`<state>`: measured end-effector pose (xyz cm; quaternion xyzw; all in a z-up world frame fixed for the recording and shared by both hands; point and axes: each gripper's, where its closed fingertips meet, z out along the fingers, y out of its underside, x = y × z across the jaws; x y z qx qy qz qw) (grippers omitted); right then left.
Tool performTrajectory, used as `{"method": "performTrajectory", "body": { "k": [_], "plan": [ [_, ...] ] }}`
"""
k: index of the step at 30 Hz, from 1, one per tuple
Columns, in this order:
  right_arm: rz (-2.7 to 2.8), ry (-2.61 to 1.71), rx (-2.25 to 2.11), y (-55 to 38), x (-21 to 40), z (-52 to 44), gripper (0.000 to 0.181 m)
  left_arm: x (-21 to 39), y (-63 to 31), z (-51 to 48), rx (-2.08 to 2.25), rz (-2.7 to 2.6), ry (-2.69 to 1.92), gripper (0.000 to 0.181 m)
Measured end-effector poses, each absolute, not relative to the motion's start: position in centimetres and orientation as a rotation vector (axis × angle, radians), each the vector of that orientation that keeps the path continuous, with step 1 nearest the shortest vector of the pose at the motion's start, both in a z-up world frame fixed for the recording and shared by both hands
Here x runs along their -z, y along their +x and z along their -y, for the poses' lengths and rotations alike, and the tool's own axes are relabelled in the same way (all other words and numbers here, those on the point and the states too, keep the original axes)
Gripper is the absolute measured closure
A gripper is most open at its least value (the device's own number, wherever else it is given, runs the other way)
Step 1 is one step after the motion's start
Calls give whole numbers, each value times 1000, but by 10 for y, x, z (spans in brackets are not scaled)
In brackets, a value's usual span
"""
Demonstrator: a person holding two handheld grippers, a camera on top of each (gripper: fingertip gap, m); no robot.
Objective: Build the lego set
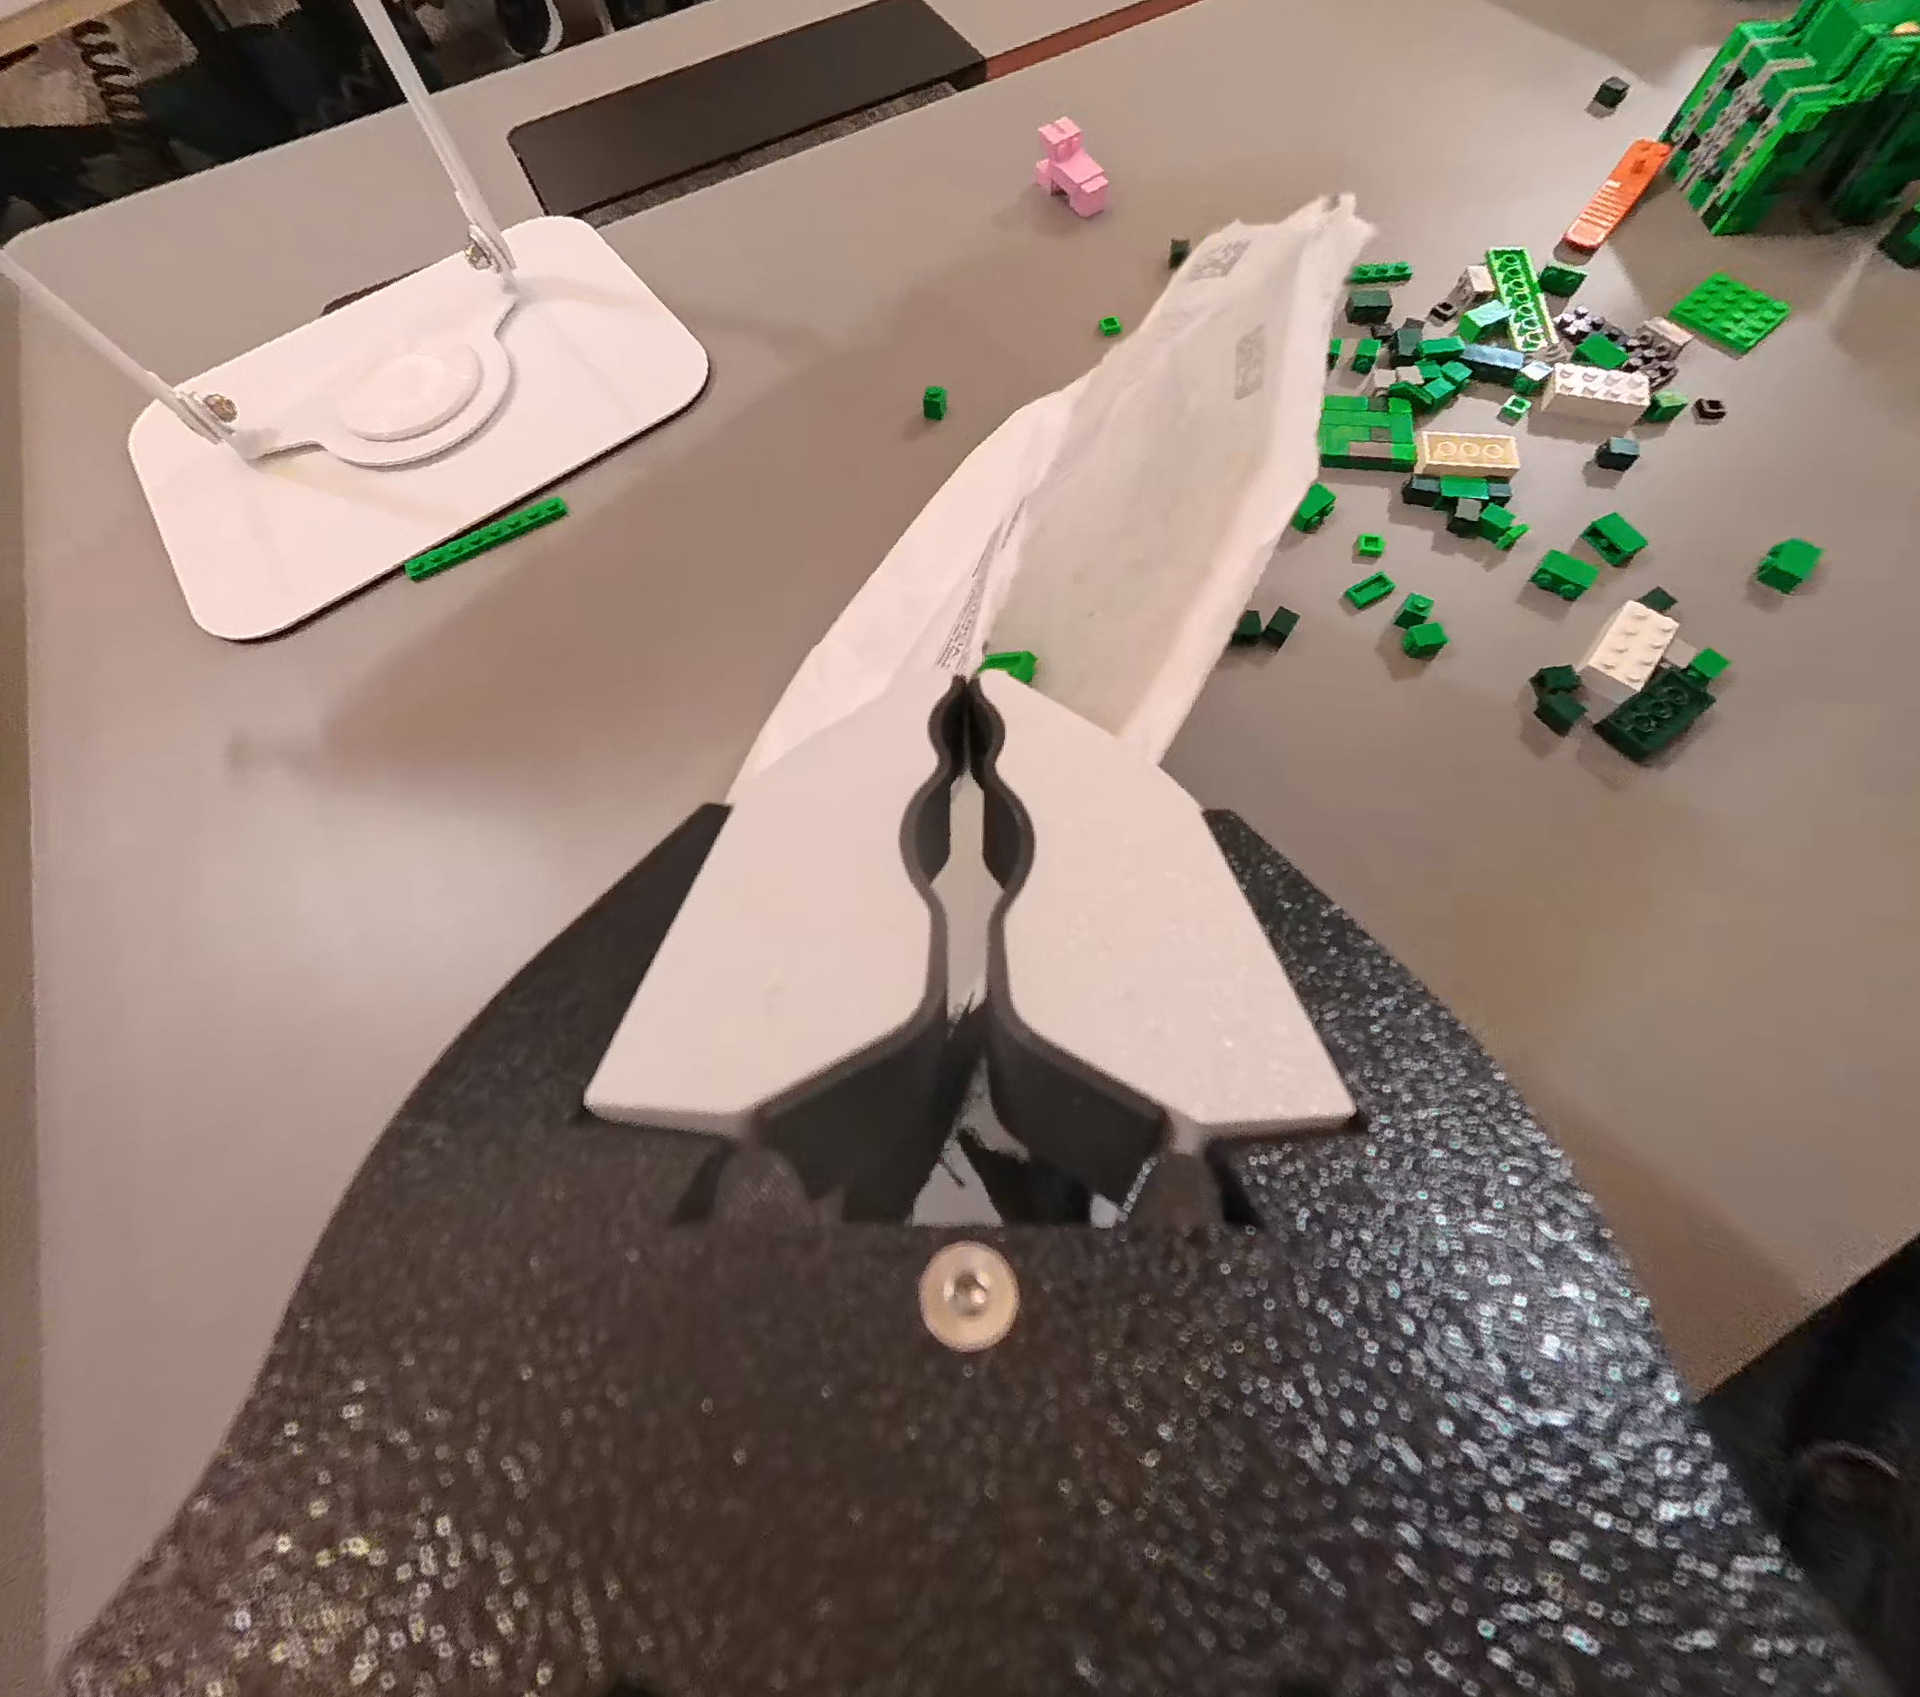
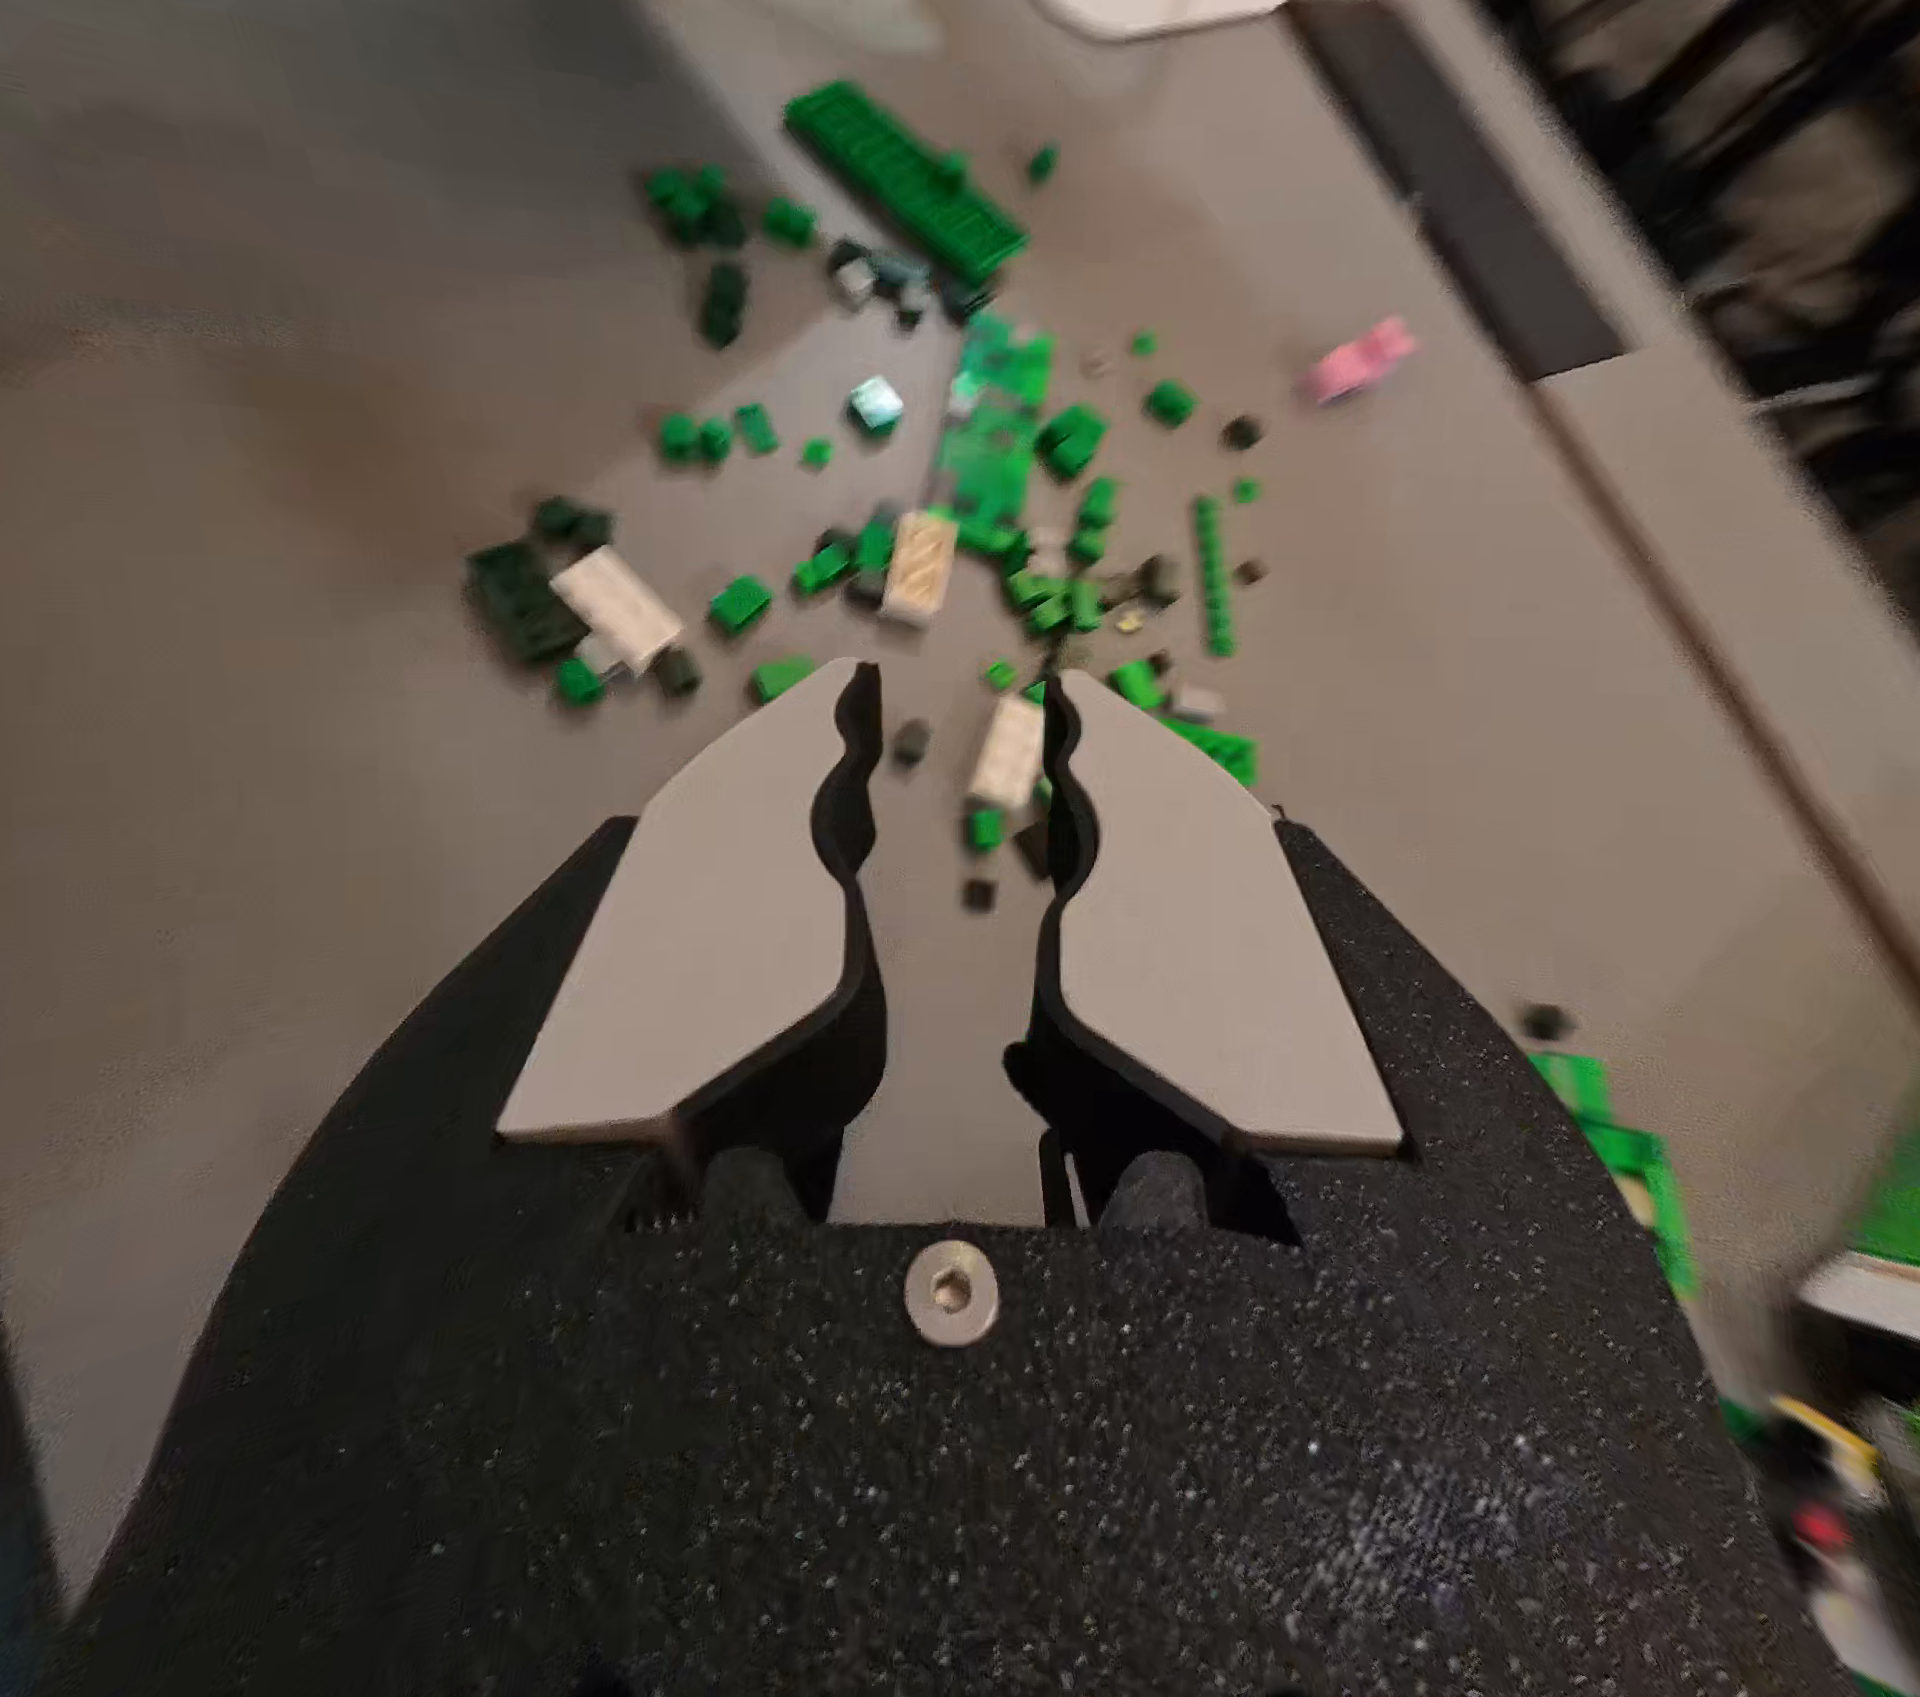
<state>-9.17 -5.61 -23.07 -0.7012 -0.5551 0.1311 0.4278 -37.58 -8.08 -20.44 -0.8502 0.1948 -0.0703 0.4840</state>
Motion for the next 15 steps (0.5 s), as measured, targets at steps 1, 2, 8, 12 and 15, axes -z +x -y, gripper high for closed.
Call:
{"method": "performTrajectory", "body": {
  "k": [1, 2, 8, 12, 15],
  "plan": [
    [1425, -1780, -377, -91, 243, 61, 152, 206, -376, 80, 170, -476, -2075, 181],
    [1468, -1808, -427, -92, 254, 67, 152, 207, -375, 80, 170, -478, -2078, 181],
    [1663, -1912, -538, -95, 302, 87, 153, 209, -375, 80, 169, -486, -2085, 181],
    [1674, -1890, -523, -104, 305, 80, 156, 211, -375, 80, 172, -490, -2093, 181],
    [1646, -1888, -391, -107, 300, 58, 159, 213, -374, 80, 170, -499, -2097, 181]
  ]
}}
